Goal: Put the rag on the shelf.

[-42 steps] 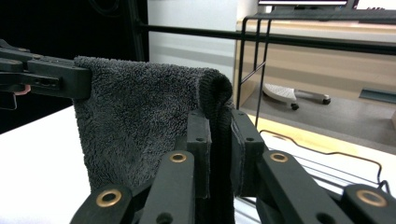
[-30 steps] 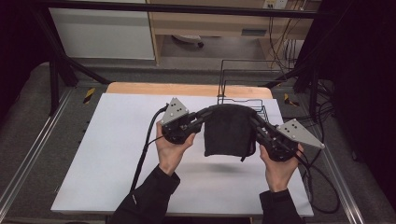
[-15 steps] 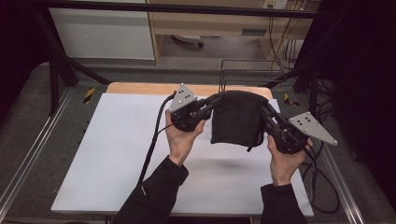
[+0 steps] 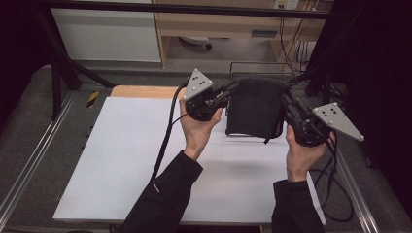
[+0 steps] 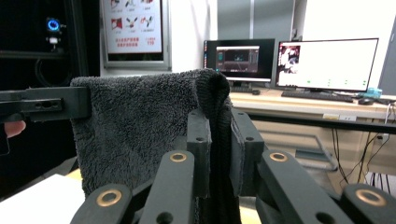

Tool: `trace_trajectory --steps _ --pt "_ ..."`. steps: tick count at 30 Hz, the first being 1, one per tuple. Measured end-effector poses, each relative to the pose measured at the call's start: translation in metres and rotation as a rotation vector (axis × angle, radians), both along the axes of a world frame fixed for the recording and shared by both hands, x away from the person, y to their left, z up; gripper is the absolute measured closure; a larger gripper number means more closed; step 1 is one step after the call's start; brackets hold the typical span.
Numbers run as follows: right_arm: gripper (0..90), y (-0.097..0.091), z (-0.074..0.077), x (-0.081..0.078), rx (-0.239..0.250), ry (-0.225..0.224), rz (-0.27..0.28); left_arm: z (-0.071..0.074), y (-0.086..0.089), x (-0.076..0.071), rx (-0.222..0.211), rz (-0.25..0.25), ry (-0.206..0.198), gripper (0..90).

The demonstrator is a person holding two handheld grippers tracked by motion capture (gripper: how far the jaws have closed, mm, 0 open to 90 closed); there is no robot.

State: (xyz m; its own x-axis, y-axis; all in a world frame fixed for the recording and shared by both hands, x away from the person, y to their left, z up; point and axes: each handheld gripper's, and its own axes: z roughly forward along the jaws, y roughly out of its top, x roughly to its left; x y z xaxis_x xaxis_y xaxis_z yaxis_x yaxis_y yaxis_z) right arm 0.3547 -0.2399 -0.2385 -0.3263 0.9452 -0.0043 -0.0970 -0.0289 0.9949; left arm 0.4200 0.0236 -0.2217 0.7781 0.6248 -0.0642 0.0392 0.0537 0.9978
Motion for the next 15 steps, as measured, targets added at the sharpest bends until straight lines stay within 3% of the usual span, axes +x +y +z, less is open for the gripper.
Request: trace_trajectory --steps 11,15 --pt "80.8 -0.006 0.026 0.011 0.036 -0.065 -0.02 0.029 -0.012 0.011 -0.019 0.021 -0.048 82.3" --pt "80.8 -0.007 0.031 0.017 0.032 -0.078 -0.029 0.036 -0.016 0.017 -0.027 0.023 -0.046 82.3"
